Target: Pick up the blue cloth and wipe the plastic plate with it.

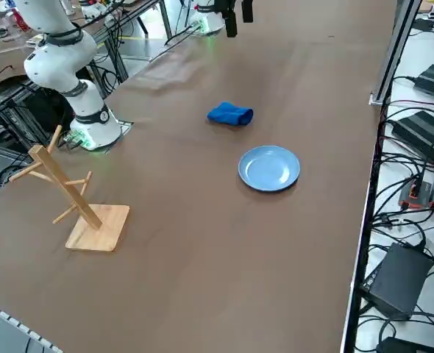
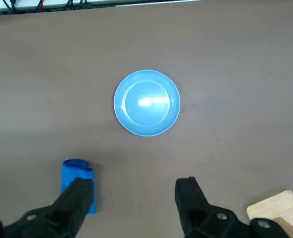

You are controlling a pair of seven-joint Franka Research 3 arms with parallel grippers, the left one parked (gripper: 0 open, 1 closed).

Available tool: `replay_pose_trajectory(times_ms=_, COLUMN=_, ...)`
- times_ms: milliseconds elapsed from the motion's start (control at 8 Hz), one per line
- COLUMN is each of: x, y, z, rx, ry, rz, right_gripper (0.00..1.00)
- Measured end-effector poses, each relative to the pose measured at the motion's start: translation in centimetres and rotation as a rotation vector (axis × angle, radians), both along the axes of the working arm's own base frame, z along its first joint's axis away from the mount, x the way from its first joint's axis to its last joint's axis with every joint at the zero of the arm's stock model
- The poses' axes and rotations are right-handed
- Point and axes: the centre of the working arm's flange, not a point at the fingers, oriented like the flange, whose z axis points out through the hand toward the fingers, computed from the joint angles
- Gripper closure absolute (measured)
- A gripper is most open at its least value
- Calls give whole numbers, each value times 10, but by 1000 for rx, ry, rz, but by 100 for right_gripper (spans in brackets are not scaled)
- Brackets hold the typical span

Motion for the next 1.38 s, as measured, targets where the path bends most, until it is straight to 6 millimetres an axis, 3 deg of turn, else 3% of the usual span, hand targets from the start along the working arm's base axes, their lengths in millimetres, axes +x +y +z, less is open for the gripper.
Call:
replay_pose_trajectory(times_ms=500, x=-12, y=1, z=10, rx=-2, ry=2, rz=-7, right_gripper=0)
replay_pose_trajectory(times_ms=1375, x=-13, y=-1, z=7, rx=-3, ry=9, rz=-11, right_gripper=0)
